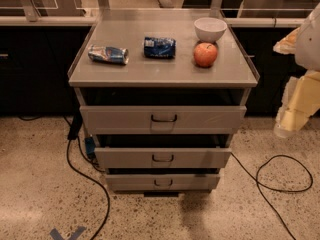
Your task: Open top drawer
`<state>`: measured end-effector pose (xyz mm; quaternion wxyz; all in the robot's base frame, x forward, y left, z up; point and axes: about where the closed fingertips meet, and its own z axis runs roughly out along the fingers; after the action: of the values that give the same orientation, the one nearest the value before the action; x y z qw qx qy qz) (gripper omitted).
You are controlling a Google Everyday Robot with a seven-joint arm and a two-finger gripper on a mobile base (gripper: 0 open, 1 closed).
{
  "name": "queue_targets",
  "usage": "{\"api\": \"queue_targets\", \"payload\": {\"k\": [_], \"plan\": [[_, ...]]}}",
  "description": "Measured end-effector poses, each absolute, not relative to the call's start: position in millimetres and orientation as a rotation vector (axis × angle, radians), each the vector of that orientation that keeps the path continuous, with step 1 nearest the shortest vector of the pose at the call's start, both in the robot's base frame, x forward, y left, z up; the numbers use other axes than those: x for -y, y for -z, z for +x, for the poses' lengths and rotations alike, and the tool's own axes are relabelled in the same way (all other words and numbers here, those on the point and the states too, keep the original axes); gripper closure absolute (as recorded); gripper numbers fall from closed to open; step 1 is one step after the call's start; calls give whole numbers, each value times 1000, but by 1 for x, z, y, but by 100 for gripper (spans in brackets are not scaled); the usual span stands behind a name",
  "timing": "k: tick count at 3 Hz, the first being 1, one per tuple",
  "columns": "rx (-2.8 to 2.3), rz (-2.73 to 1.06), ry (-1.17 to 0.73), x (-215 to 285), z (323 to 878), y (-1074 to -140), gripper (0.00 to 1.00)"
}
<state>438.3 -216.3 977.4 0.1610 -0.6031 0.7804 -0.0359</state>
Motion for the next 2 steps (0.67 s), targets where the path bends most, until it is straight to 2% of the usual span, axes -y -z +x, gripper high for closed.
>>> {"api": "queue_targets", "payload": {"k": [2], "plan": [[-2209, -1753, 135, 211, 450, -955, 0]]}}
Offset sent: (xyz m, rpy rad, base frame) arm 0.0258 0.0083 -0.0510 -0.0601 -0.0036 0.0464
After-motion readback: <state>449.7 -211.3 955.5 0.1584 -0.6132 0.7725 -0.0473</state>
